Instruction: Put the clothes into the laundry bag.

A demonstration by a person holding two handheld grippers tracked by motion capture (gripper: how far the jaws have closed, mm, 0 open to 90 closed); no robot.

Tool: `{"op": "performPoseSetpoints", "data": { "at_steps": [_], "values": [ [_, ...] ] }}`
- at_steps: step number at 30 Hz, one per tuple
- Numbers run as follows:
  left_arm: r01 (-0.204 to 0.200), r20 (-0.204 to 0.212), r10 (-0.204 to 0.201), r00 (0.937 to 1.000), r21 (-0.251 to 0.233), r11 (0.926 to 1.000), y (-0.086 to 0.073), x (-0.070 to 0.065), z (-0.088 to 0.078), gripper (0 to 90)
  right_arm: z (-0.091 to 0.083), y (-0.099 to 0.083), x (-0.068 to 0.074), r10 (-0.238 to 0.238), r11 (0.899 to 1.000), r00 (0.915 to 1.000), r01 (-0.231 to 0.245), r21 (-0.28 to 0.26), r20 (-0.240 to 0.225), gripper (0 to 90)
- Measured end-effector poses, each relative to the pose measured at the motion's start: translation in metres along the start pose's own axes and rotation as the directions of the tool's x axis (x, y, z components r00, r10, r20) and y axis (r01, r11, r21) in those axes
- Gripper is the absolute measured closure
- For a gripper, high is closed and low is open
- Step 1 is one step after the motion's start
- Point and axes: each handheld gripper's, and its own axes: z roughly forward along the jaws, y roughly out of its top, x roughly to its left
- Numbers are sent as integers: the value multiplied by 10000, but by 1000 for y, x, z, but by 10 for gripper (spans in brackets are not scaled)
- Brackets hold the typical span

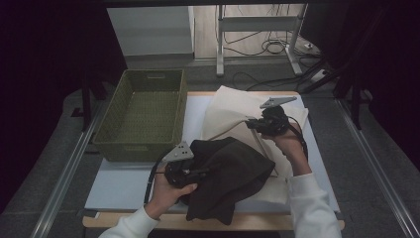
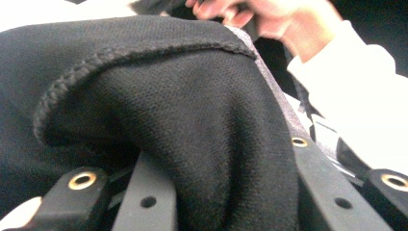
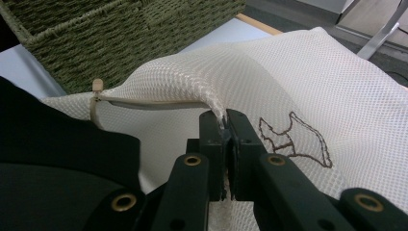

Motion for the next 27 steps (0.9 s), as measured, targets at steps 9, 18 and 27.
{"op": "performPoseSetpoints", "data": {
  "at_steps": [9,18,27],
  "values": [
    [149,-355,-143,9993,152,9998,-9,7,8,704,-3,1,1,2,10000,10000,-2,-52,54,857],
    [249,-747,-235,9969,177,9995,1,7,23,704,-6,3,6,-166,9998,9999,166,-88,-20,859],
    [655,-705,-626,9955,393,9971,13,11,52,700,-7,6,12,-318,9995,9993,316,-88,-218,860]
  ]
}}
